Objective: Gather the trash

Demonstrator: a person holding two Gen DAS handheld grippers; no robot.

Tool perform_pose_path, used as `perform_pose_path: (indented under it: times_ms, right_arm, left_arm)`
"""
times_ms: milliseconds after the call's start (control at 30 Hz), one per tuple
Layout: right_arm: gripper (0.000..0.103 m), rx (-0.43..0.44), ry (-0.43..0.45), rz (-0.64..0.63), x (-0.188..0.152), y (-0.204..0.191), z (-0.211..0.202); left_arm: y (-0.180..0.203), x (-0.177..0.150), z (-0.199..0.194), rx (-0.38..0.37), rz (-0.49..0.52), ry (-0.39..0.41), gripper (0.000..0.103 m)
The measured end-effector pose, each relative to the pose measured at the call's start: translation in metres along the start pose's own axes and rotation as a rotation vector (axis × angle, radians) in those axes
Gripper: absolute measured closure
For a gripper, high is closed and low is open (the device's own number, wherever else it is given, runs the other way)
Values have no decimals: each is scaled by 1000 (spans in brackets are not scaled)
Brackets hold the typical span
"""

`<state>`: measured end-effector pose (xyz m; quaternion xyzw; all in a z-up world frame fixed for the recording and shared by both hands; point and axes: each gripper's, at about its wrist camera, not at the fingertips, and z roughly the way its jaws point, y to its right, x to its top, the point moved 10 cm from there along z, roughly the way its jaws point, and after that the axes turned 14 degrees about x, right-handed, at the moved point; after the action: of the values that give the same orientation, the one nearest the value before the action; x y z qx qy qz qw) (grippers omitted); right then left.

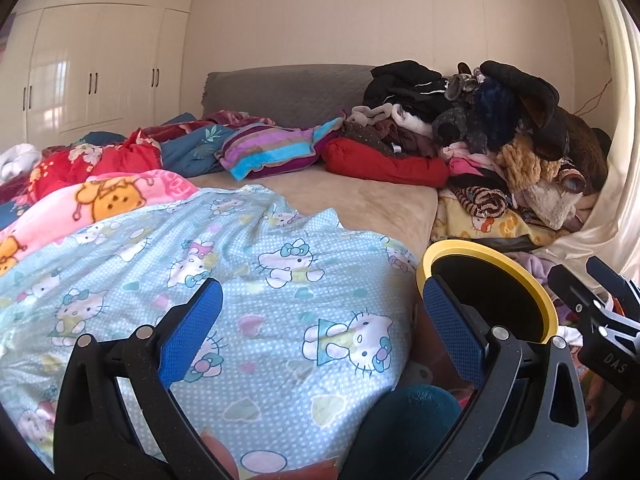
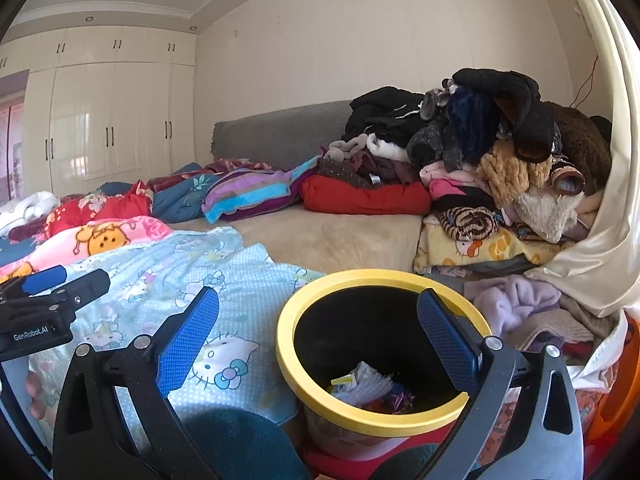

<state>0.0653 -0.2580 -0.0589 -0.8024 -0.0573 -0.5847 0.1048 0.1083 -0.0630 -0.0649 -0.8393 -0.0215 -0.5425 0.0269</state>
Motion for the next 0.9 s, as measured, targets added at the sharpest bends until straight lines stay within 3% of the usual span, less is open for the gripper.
perform_pose_path:
  times_ms: [900]
  right_arm:
    - [6, -8, -8, 1, -7, -4, 5]
  left_arm:
    - [-1, 0, -1, 4, 1, 12, 11]
